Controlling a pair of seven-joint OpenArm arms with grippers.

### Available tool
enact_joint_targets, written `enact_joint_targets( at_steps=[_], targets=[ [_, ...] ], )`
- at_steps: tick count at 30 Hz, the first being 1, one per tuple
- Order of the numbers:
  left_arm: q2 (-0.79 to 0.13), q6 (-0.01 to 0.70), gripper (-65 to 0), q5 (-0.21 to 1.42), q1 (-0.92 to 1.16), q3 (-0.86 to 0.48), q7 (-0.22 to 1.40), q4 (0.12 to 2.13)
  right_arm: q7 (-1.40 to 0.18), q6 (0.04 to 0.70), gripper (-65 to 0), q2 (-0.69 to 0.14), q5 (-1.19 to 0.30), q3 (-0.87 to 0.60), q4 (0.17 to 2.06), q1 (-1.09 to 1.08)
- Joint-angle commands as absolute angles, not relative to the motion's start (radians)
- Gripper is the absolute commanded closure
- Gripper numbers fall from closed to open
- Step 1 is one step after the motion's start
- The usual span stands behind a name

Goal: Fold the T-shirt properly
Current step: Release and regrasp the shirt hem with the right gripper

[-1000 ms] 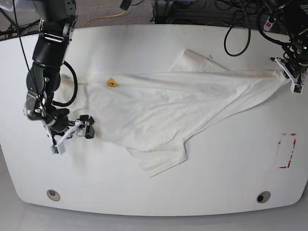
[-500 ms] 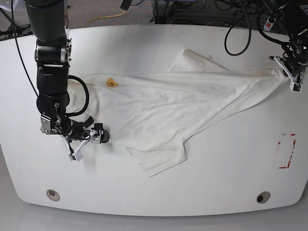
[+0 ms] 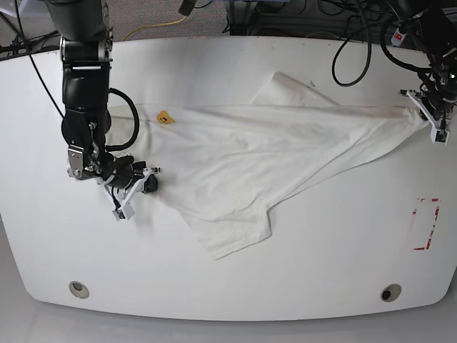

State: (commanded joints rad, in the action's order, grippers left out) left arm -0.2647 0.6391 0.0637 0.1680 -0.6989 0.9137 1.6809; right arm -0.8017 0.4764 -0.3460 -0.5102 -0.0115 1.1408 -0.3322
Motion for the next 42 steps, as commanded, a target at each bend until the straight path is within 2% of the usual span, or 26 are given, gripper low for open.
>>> enact_joint_targets(
  at_steps=[4,10,11,13,15,18,20,25,27,33,42],
  targets=[
    [-0.268,0.639,0.0,0.064,0.166,-0.697,0.914,1.661,-0.846,0.476,-1.7,-0.346,-0.509,-0.073,1.311,-0.216],
    [-0.269,0.639,0.0,0.062,0.139,-0.697,0.914,1.659,-0.946,0.476,-2.4,-0.343,-0.509,-0.171,1.469,-0.099],
    [-0.272,0.639,0.0,0.062,0.136,-0.697,0.914,1.659,-0.954,0.476,-4.9,-0.343,-0.509,-0.180,1.486,-0.084],
    [-0.283,0.639,0.0,0.062,0.131,-0.697,0.914,1.659,-0.954,0.476,-13.8,-0.344,-0.509,-0.193,1.501,-0.073],
    [-0.283,0.639,0.0,0.062,0.131,-0.696,0.914,1.658,-0.951,0.476,-31.1,-0.344,-0.503,-0.196,1.504,-0.077],
    [-0.285,0.639,0.0,0.062,0.130,-0.691,0.914,1.658,-0.949,0.476,-48.7,-0.334,-0.501,-0.206,1.489,-0.116],
    [-0.285,0.639,0.0,0.062,0.130,-0.674,0.914,1.658,-0.949,0.478,-53.1,-0.320,-0.501,-0.203,1.449,-0.162],
    [-0.285,0.639,0.0,0.062,0.130,-0.662,0.914,1.658,-0.895,0.479,-53.0,-0.295,-0.501,-0.194,1.260,-0.298],
    [-0.285,0.639,0.0,0.062,0.130,-0.662,0.914,1.658,-0.852,0.479,-52.5,-0.295,-0.501,-0.150,1.132,-0.384],
    [-0.285,0.639,0.0,0.062,0.130,-0.667,0.914,1.659,-0.748,0.481,-42.8,-0.295,-0.509,-0.022,0.892,-0.516],
    [-0.285,0.639,0.0,0.062,0.130,-0.668,0.914,1.659,-0.742,0.476,-41.9,-0.225,-0.499,-0.004,0.845,-0.518]
  ],
)
